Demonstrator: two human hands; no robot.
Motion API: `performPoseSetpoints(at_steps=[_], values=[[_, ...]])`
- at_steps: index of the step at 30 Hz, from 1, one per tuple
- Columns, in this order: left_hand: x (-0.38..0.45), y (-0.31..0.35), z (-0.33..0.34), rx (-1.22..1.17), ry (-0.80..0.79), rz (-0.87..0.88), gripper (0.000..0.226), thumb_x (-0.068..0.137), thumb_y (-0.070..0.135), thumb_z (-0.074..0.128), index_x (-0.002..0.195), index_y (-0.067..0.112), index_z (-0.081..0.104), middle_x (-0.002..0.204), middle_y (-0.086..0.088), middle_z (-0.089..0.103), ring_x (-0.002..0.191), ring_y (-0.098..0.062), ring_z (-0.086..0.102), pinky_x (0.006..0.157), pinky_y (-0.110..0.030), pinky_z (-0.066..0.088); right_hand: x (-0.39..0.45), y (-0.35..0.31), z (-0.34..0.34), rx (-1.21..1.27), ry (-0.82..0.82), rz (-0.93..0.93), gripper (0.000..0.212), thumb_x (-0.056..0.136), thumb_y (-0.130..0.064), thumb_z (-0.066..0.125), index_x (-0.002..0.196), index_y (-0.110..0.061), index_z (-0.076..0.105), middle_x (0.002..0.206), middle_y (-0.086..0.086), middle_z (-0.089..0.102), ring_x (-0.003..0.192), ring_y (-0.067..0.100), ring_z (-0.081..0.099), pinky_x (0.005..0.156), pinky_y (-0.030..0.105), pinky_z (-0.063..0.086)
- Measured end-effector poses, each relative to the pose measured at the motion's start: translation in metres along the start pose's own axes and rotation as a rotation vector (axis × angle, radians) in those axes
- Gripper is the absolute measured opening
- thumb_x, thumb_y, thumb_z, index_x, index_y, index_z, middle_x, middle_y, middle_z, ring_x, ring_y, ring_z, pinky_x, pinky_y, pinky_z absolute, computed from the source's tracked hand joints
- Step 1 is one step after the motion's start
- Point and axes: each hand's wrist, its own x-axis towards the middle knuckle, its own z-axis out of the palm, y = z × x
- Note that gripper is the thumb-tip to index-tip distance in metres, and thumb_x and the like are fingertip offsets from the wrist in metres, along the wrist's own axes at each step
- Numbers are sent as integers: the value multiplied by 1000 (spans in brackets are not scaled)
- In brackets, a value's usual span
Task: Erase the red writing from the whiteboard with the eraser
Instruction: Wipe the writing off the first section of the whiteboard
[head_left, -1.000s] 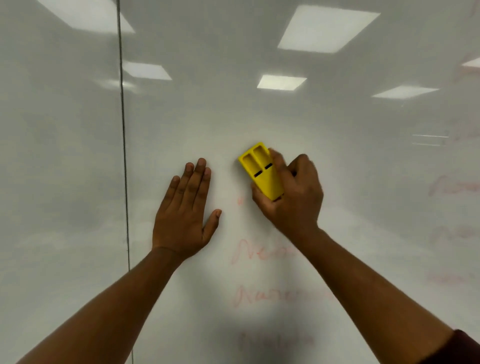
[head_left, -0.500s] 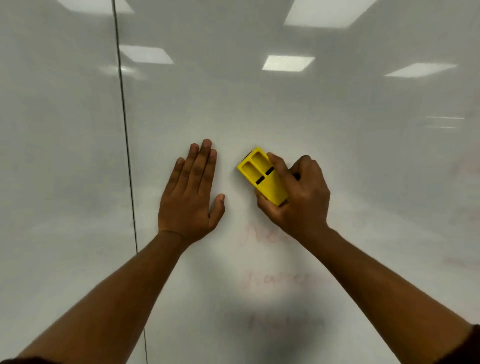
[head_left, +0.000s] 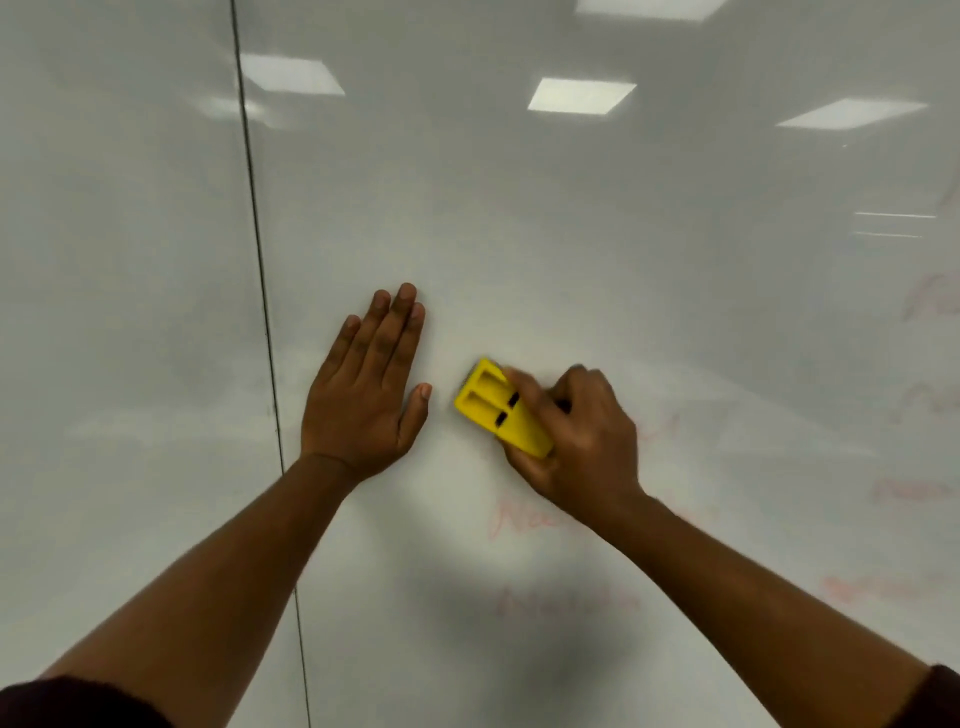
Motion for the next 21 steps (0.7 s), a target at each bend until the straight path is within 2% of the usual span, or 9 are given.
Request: performPoseSetpoints(at_steps=[3, 6, 7, 8, 11, 13, 15, 19, 21], values=[[-3, 4, 0, -2, -7, -26, 73, 106, 38, 40, 168, 6, 19, 177, -9, 12, 166, -22, 3, 135, -40, 8, -10, 18, -5, -12, 5, 2, 56, 83, -41, 76, 134, -21, 68, 90, 5, 46, 78, 24, 47, 53, 33, 41], [-6, 2, 3, 8, 1, -19, 73, 107, 39, 37, 168, 7, 16, 178, -9, 9, 166, -22, 2, 135, -40, 7, 3, 23, -3, -18, 86, 257, 65, 80, -45, 76, 140, -27, 60, 95, 0, 42, 84, 19, 45, 59, 26, 32], [-6, 1, 4, 14, 9, -10, 72, 107, 38, 37, 168, 7, 16, 178, -8, 8, 166, -22, 2, 135, -40, 7, 4, 16, -1, -18, 86, 285, 65, 80, -45, 75, 141, -28, 59, 96, -1, 42, 85, 19, 45, 60, 25, 30], [-6, 0, 4, 17, 14, -3, 72, 107, 38, 37, 168, 6, 17, 178, -8, 8, 166, -22, 2, 135, -39, 7, 0, 7, 1, -11, 63, 256, 64, 80, -44, 75, 140, -28, 59, 96, 0, 42, 85, 20, 45, 60, 25, 30], [-6, 0, 2, 10, 15, -6, 71, 106, 37, 37, 167, 5, 22, 177, -9, 11, 166, -22, 3, 135, -40, 8, -37, -10, 4, 30, -110, -44, 57, 82, -37, 75, 137, -25, 63, 93, 5, 50, 79, 26, 49, 56, 32, 41], [-6, 0, 1, 3, 13, -5, 70, 106, 36, 37, 167, 4, 23, 177, -10, 13, 166, -23, 4, 135, -40, 9, -55, -4, -4, 37, -200, -135, 56, 82, -36, 77, 136, -25, 65, 93, 5, 54, 77, 27, 51, 57, 36, 45], [-6, 0, 1, 4, 12, -11, 71, 105, 36, 39, 167, 4, 23, 177, -11, 14, 166, -23, 5, 135, -41, 10, -55, 7, -7, 17, -176, -85, 57, 80, -36, 78, 135, -28, 65, 94, 2, 51, 78, 24, 49, 56, 34, 44], [-7, 3, 1, -2, -1, -20, 74, 104, 36, 41, 168, 5, 20, 177, -9, 12, 166, -23, 5, 135, -42, 11, -28, 1, -2, -28, -54, 194, 57, 81, -41, 73, 137, -33, 62, 97, -3, 45, 85, 19, 47, 58, 25, 31], [-6, 3, 0, 1, -5, -31, 74, 104, 36, 40, 168, 6, 18, 177, -9, 11, 166, -23, 4, 135, -42, 9, -32, -14, 4, -4, -77, 182, 59, 79, -38, 73, 137, -32, 62, 98, -1, 45, 85, 21, 46, 58, 26, 31]])
